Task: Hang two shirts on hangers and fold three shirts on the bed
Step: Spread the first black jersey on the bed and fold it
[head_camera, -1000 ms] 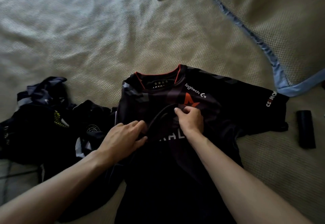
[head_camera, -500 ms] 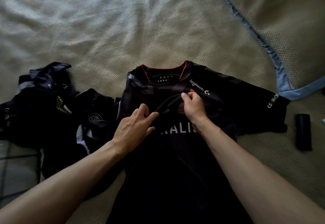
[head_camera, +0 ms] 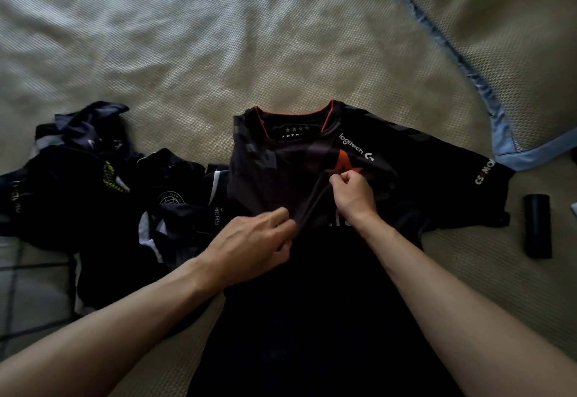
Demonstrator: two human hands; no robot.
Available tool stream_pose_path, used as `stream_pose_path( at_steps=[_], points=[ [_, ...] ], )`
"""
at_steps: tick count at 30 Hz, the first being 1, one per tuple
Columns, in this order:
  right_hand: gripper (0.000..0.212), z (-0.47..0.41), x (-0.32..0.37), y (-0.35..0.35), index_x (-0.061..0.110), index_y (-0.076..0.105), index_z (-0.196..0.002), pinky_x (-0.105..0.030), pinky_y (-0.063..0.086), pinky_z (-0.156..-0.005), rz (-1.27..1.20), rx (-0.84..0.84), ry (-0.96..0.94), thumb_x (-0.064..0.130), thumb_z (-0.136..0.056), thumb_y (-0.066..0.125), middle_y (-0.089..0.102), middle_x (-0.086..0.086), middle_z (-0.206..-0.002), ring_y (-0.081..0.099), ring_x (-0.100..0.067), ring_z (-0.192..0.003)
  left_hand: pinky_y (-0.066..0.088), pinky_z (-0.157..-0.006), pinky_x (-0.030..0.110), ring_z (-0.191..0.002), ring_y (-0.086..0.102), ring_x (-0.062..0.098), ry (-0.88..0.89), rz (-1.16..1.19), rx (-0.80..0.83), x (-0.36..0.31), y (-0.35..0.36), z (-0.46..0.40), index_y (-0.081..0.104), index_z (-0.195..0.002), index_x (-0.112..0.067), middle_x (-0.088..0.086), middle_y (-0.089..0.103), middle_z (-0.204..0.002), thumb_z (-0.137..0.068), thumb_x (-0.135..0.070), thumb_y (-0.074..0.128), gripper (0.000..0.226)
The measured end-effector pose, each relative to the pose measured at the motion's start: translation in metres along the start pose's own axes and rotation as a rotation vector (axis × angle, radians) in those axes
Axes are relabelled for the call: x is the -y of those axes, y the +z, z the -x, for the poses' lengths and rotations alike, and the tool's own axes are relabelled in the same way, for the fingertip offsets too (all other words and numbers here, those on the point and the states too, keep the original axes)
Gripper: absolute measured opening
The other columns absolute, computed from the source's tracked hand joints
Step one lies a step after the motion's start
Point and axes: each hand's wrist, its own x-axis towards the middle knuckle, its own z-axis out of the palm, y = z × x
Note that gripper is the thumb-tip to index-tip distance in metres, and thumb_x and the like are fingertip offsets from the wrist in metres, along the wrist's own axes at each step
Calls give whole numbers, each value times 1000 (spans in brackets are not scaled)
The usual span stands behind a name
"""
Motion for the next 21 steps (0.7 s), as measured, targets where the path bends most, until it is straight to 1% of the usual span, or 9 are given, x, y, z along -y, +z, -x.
stream_pose_path(
  at_steps=[3, 5, 7, 10, 12, 14, 17, 19, 21],
  points=[
    [28, 5, -4, 0, 17, 61, -79, -31, 47, -80, 96, -45, -44, 43, -89, 55, 51, -2, -106, 55, -22, -92, 45, -52, 26, -75, 64, 8, -54, 38, 98, -7, -8, 1, 58, -100, -31, -11, 59, -96, -93, -51, 48, 23],
    [32, 6, -3, -1, 17, 54, -67, -28, 42, -66, 28, -67, -59, 42, -86, 57, 57, -1, -87, 57, -20, -78, 53, -60, 33, -86, 67, 13, -196, 37, 32, 8, -14, -9, 57, -100, -29, -8, 61, -99, -90, -47, 49, 22],
    [37, 9, -3, -3, 18, 44, -56, -30, 40, -55, -135, -47, -6, 40, -83, 57, 52, 2, -59, 52, -18, -58, 55, -74, 40, -101, 65, 24, -342, -16, 5, 34, -17, -28, 59, -107, -25, 0, 59, -109, -89, -34, 55, 21],
    [35, 11, -5, -3, 22, 40, -52, -32, 37, -50, -386, 24, 89, 36, -81, 54, 43, 5, -50, 43, -16, -49, 45, -101, 47, -126, 53, 33, -408, -123, 84, 77, -28, -65, 52, -136, -18, 7, 51, -139, -87, -21, 59, 49],
    [32, 10, -8, -1, 21, 46, -59, -30, 36, -53, -480, -4, 125, 27, -91, 50, 45, 4, -57, 43, -15, -54, 33, -115, 45, -145, 38, 27, -375, -179, 203, 98, -37, -89, 36, -154, -21, 1, 38, -160, -89, -20, 60, 70],
    [23, 8, -9, 5, 14, 57, -79, -31, 41, -65, -540, -66, 138, 20, -97, 46, 54, -2, -75, 49, -16, -68, 23, -121, 44, -150, 32, 22, -344, -225, 337, 112, -41, -113, 29, -158, -21, 1, 40, -160, -89, -26, 64, 78],
    [21, 8, -4, 10, 2, 54, -110, -29, 39, -75, -580, -189, 186, 16, -101, 41, 56, -8, -96, 51, -22, -86, 24, -118, 43, -139, 43, 25, -320, -337, 456, 120, -41, -142, 43, -143, -22, 4, 55, -142, -82, -43, 72, 71],
    [23, 6, 1, 6, -2, 48, -118, -23, 30, -71, -593, -295, 172, 13, -102, 39, 52, -9, -98, 48, -22, -87, 27, -116, 42, -137, 42, 27, -245, -484, 500, 120, -44, -152, 45, -143, -29, 4, 48, -146, -81, -51, 70, 70],
    [19, 5, 6, -10, -1, 47, -115, -19, 26, -66, -594, -367, 122, 11, -103, 39, 51, -7, -92, 46, -21, -84, 28, -115, 42, -141, 37, 24, -163, -568, 560, 119, -47, -156, 46, -144, -37, -1, 40, -153, -82, -51, 68, 68]
  ],
)
